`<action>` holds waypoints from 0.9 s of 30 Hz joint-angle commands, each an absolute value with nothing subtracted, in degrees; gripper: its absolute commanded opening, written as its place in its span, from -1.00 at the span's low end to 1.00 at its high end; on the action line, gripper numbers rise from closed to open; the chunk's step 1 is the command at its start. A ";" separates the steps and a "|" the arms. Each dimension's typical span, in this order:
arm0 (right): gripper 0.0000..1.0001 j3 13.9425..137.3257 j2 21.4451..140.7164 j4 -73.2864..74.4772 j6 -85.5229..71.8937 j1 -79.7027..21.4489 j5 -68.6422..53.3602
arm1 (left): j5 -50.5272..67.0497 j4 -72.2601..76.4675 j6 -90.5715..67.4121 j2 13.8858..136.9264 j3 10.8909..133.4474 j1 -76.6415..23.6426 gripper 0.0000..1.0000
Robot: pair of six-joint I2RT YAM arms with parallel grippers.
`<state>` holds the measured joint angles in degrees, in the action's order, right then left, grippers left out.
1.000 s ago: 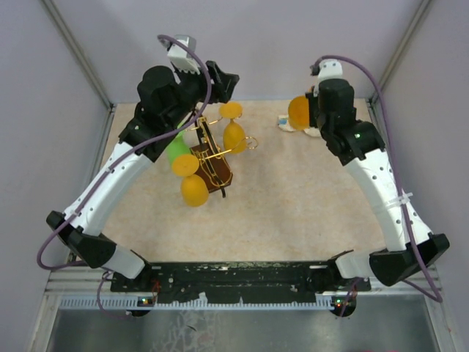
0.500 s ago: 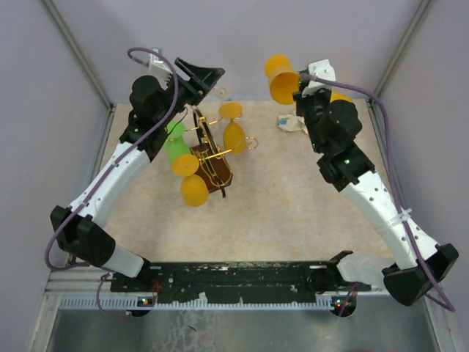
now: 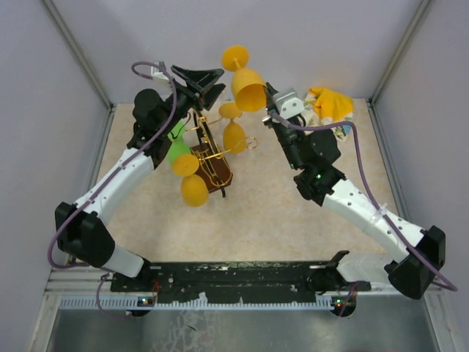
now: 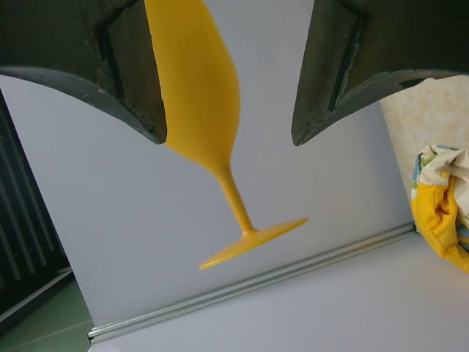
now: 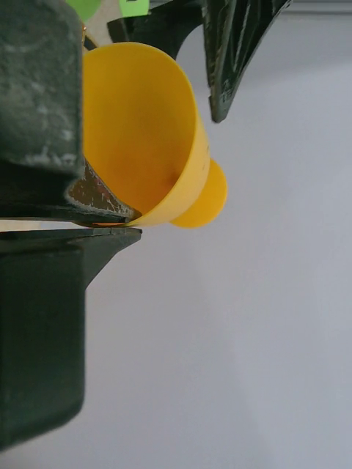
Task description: Place the wine glass upside down on the wine glass rack
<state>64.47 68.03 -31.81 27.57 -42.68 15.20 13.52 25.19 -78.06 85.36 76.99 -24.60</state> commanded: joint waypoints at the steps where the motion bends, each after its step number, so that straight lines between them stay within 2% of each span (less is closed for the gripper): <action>1: -1.00 65.44 70.12 -42.20 31.88 -45.44 13.89 | 13.58 29.20 -80.59 82.60 76.23 -24.25 0.48; 27: -1.00 64.34 73.15 -45.21 37.87 -52.92 13.45 | 12.91 29.97 -80.26 83.03 74.41 -24.11 0.30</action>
<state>64.49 73.67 -40.88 36.71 -51.72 13.91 13.13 27.99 -80.36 83.15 74.91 -24.32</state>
